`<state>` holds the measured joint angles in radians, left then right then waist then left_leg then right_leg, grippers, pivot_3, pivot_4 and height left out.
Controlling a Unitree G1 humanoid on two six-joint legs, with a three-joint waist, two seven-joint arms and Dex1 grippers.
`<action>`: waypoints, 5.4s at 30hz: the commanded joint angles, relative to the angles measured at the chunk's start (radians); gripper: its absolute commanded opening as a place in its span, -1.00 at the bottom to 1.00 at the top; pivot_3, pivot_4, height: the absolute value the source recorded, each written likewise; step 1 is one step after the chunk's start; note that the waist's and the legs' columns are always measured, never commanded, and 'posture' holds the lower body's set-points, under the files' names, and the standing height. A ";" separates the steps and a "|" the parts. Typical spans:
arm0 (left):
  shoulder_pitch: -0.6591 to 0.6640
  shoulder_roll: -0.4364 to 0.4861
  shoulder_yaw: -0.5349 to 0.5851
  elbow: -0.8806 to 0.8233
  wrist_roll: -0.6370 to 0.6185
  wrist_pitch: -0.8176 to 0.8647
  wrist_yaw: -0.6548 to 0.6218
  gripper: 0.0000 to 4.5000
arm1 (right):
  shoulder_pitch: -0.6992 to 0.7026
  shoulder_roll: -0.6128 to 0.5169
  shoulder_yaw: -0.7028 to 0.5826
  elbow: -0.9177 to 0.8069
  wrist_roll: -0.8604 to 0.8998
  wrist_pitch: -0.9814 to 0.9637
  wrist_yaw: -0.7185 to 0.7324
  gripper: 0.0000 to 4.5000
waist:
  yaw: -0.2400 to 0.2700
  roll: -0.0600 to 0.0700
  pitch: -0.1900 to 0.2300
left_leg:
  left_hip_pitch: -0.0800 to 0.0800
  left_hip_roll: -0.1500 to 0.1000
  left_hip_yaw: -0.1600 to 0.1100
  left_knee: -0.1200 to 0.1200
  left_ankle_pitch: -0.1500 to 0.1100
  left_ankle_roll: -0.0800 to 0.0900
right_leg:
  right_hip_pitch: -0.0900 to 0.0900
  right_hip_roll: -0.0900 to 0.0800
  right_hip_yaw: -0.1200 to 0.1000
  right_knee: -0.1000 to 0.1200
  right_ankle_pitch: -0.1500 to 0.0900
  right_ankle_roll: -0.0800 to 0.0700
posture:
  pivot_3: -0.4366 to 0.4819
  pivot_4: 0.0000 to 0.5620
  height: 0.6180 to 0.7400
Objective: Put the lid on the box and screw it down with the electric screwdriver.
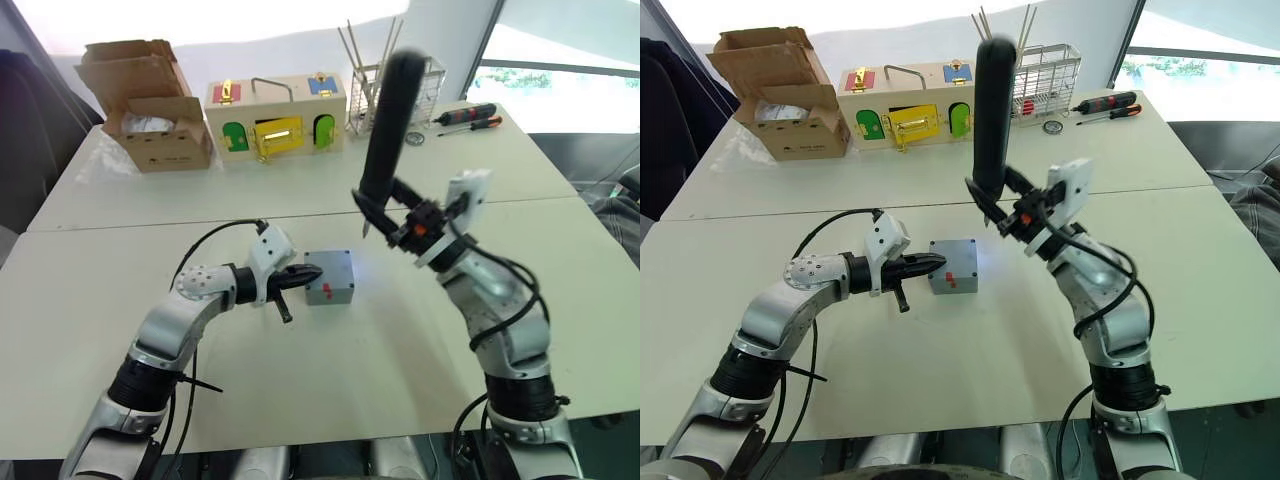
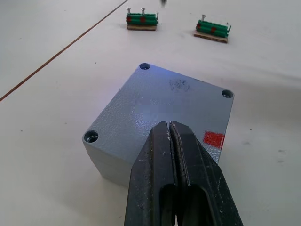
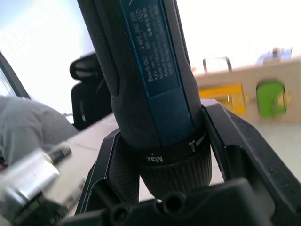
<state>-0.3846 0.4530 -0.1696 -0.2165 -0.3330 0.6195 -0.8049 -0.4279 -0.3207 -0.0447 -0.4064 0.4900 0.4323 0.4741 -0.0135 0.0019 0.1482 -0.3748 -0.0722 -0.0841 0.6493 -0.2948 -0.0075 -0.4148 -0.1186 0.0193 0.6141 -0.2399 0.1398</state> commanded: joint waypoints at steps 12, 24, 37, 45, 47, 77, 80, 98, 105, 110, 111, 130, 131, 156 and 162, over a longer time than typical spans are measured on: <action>-0.142 0.185 0.078 -0.255 -0.240 0.193 -0.145 -1.00 | -0.237 -0.696 -0.199 0.282 0.123 0.590 0.133 -0.20 | 0.026 -0.002 0.028 | -0.023 -0.002 0.001 0.007 0.003 -0.005 | -0.017 -0.001 -0.002 -0.002 0.002 -0.002 | -0.05 -0.47 0.90; -0.077 0.151 -0.025 -0.379 -0.235 0.183 -0.082 -1.00 | -0.291 -0.815 -0.010 0.737 0.079 1.019 0.236 -0.20 | 0.000 0.003 0.036 | -0.023 0.000 0.006 0.014 -0.001 0.002 | -0.017 -0.002 0.000 0.001 0.003 -0.002 | -0.05 -0.47 0.90; -0.006 0.141 0.114 -0.338 -0.320 0.211 0.008 -1.00 | -0.263 -0.738 0.078 0.847 -0.054 0.862 0.275 0.38 | 0.001 -0.001 0.034 | -0.017 0.000 0.006 0.018 0.000 0.002 | -0.010 -0.001 0.000 0.001 0.004 0.000 | -0.05 -0.47 0.90; 0.034 0.186 0.274 -0.214 -0.330 0.203 0.041 -1.00 | -0.260 -0.758 0.047 0.695 -0.153 0.646 0.237 0.99 | 0.002 -0.001 0.034 | -0.018 -0.001 0.006 0.017 0.002 -0.003 | -0.011 -0.001 0.000 0.001 0.004 0.000 | -0.05 -0.47 0.90; 0.062 0.219 0.284 -0.169 -0.294 0.175 0.038 -1.00 | -0.251 -0.754 0.030 0.565 -0.160 0.544 0.253 0.99 | 0.002 0.000 0.034 | -0.019 -0.001 0.006 0.017 0.002 -0.003 | -0.012 -0.001 0.000 0.001 0.004 0.000 | -0.05 -0.47 0.90; 0.047 0.005 -0.061 0.064 -0.010 -0.053 0.016 -1.00 | 0.198 -0.252 0.292 0.023 -0.190 0.186 0.252 0.99 | 0.026 -0.005 0.032 | -0.018 -0.001 0.003 0.017 0.005 -0.008 | -0.012 0.000 -0.001 0.003 0.007 -0.001 | -0.05 -0.47 0.90; 0.034 0.000 -0.095 0.082 0.015 -0.075 -0.016 -1.00 | 0.213 -0.255 0.288 -0.021 -0.172 0.215 0.262 0.99 | 0.026 -0.005 0.032 | -0.018 -0.001 0.003 0.017 0.005 -0.007 | -0.012 0.000 -0.001 0.003 0.007 -0.001 | -0.05 -0.47 0.90; -0.013 0.014 -0.078 0.212 0.141 -0.210 -0.072 -1.00 | 0.258 -0.345 0.247 -0.101 -0.190 0.274 0.279 0.99 | 0.027 -0.005 0.031 | -0.017 -0.001 0.002 0.018 0.004 -0.005 | -0.010 0.000 -0.001 0.004 0.007 -0.001 | -0.05 -0.47 0.90; -0.017 0.002 -0.074 0.192 0.136 -0.203 -0.056 -1.00 | 0.217 -0.349 0.284 -0.033 -0.235 0.212 0.297 0.99 | 0.026 -0.005 0.031 | -0.017 -0.001 0.002 0.018 0.004 -0.006 | -0.010 0.000 -0.002 0.004 0.007 0.000 | -0.05 -0.47 0.90; -0.044 -0.022 -0.090 0.233 0.160 -0.227 -0.041 -1.00 | 0.206 -0.307 0.313 -0.053 -0.215 0.225 0.308 0.99 | 0.026 -0.005 0.030 | -0.017 -0.001 0.002 0.018 0.005 -0.007 | -0.010 0.000 -0.002 0.004 0.007 0.000 | -0.05 -0.47 0.90; -0.051 -0.027 -0.092 0.242 0.165 -0.232 -0.041 -1.00 | 0.208 -0.300 0.317 -0.064 -0.207 0.234 0.311 0.99 | 0.025 -0.005 0.030 | -0.017 -0.002 0.002 0.018 0.005 -0.007 | -0.010 0.000 -0.002 0.004 0.007 0.000 | -0.05 -0.47 0.90; -0.047 0.004 -0.033 0.288 0.218 -0.280 -0.008 -1.00 | 0.243 -0.404 0.239 -0.082 -0.219 0.148 0.357 0.99 | 0.024 -0.005 0.030 | -0.017 -0.002 0.002 0.018 0.005 -0.007 | -0.011 0.000 -0.002 0.004 0.007 0.000 | -0.05 -0.47 0.90; -0.025 0.023 -0.024 0.255 0.205 -0.257 -0.018 -1.00 | 0.236 -0.422 0.224 -0.042 -0.239 0.066 0.376 0.99 | 0.020 -0.005 0.030 | -0.017 -0.002 0.002 0.018 0.005 -0.007 | -0.011 0.001 -0.002 0.004 0.007 0.000 | -0.05 -0.47 0.90; 0.083 0.056 -0.100 0.046 0.183 -0.114 0.008 -1.00 | -0.077 -0.301 0.381 0.566 -0.406 -0.598 0.760 0.99 | 0.004 -0.005 0.029 | -0.017 0.000 0.003 0.018 0.005 -0.007 | -0.011 0.000 -0.001 0.004 0.007 0.000 | -0.05 -0.47 0.90; 0.073 0.045 -0.106 0.053 0.178 -0.132 -0.007 -1.00 | 0.037 -0.330 0.375 0.388 -0.389 -0.440 0.760 0.99 | 0.004 -0.005 0.028 | -0.016 0.000 0.003 0.018 0.005 -0.008 | -0.011 0.000 -0.001 0.005 0.007 0.000 | -0.05 -0.47 0.90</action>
<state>-0.3024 0.5076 -0.2602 -0.1706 -0.1708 0.4927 -0.8249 -0.4125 -0.6630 0.2982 0.0698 0.0755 -0.0342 1.2142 -0.0091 -0.0026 0.1759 -0.3910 -0.0725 -0.0812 0.6672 -0.2897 -0.0150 -0.4255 -0.1183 0.0179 0.6189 -0.2326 0.1396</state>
